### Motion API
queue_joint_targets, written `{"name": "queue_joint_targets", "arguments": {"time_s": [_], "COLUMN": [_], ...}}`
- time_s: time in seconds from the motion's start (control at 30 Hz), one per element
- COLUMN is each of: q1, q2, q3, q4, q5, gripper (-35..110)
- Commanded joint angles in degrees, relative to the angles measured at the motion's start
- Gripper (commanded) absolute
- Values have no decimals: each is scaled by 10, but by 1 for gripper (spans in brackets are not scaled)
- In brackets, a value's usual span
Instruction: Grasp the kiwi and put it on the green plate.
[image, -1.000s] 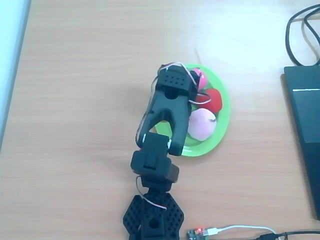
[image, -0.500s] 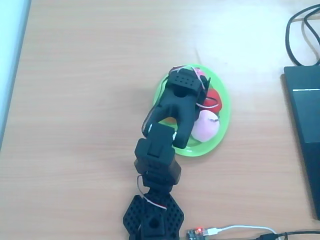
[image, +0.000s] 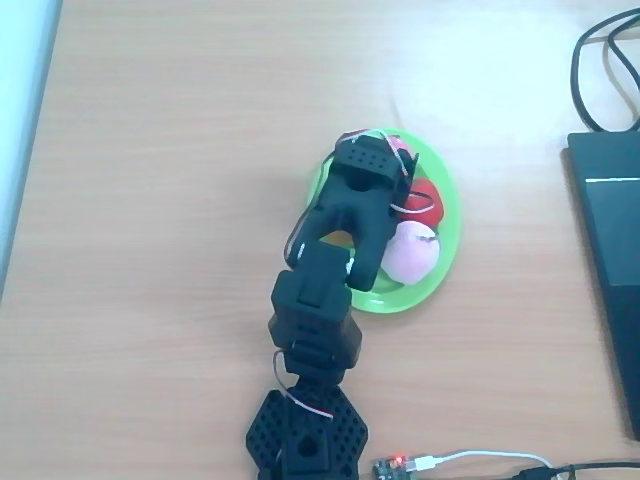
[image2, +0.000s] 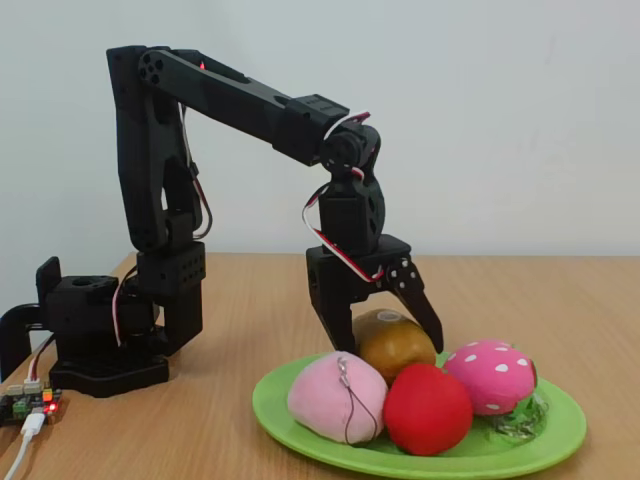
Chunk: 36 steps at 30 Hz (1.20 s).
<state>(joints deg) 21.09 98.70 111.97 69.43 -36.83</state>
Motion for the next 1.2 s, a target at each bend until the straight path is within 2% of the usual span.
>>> {"name": "queue_joint_targets", "arguments": {"time_s": [0.0, 0.73, 0.93, 1.17], "q1": [0, -46, -97, -208], "q2": [17, 142, 229, 323], "q3": [-9, 48, 62, 51], "q4": [0, 63, 103, 143], "q5": [-1, 20, 36, 131], "gripper": [43, 45, 44, 35]}}
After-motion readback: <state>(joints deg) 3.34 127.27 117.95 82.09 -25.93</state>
